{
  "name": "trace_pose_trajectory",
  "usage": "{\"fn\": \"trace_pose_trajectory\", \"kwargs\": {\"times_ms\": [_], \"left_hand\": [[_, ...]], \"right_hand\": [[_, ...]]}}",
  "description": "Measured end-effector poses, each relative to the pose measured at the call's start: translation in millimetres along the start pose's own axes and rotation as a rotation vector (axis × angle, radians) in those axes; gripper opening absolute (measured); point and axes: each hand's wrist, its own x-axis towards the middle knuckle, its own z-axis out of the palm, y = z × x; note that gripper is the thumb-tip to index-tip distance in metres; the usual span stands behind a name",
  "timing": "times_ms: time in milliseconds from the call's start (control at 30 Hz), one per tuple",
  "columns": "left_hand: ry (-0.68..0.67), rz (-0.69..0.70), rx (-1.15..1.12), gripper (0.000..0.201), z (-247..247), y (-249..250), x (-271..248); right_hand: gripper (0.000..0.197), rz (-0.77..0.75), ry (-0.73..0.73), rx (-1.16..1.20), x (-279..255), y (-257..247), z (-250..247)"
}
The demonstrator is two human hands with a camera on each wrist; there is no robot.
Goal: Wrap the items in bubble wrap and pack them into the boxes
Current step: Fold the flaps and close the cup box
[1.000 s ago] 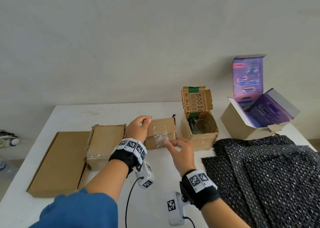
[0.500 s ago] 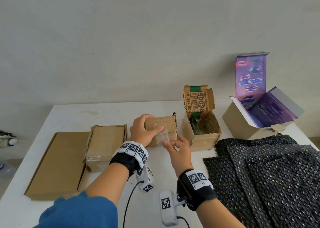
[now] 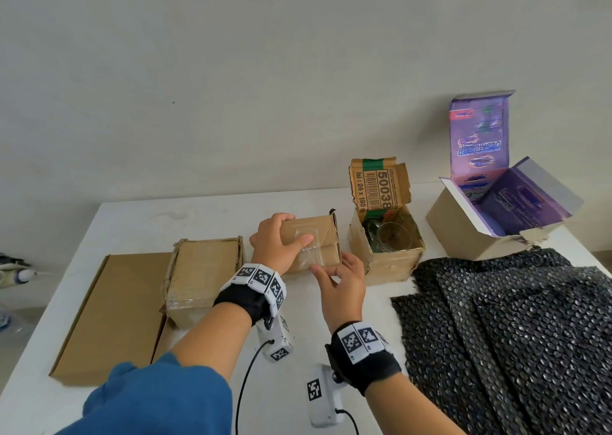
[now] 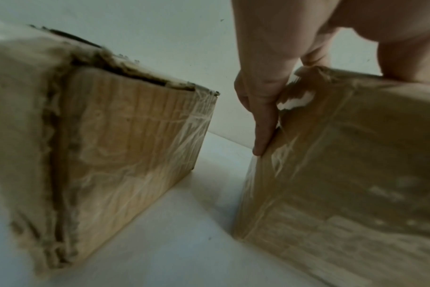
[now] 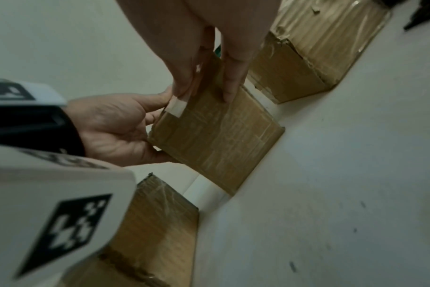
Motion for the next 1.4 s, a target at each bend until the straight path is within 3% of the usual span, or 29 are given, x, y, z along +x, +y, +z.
{"fn": "trace_pose_trajectory", "kwargs": {"times_ms": [167, 400, 600, 767, 967, 1167, 1267, 1400], "left_hand": [[-0.024, -0.032, 0.047, 0.052, -0.5, 1.4, 12.4], [-0.034, -0.045, 0.078, 0.051, 1.2, -1.7, 21.9], [-0.063, -0.045, 0.093, 0.053, 1.5, -3.7, 27.2], [-0.068, -0.056, 0.103, 0.053, 1.8, -3.3, 33.2], [-0.075, -0.056, 0.129, 0.054, 1.3, -3.2, 38.2], [-0.07, -0.044, 0.131, 0.055, 1.1, -3.4, 34.4], [-0.058, -0.038, 0.128, 0.054, 0.8, -2.8, 29.7], [-0.062, -0.028, 0.133, 0.055, -0.6, 0.1, 24.3]], "right_hand": [[0.018, -0.149, 0.012, -0.073, 14.4, 7.6, 0.9], [0.015, -0.17, -0.019, -0.097, 21.0, 8.0, 0.8], [0.035, -0.328, 0.003, -0.36, 26.1, 10.0, -4.6], [0.041, -0.451, 0.08, -0.351, 35.1, 13.9, -3.8], [0.062, -0.332, -0.086, -0.326, 52.1, 13.1, -8.8], [0.081, -0.335, -0.286, -0.444, 62.7, 7.7, -21.1], [0.093, -0.337, -0.297, -0.471, 60.5, 2.5, -20.2], [0.082, -0.332, -0.252, -0.496, 58.7, -2.3, -14.3]]}}
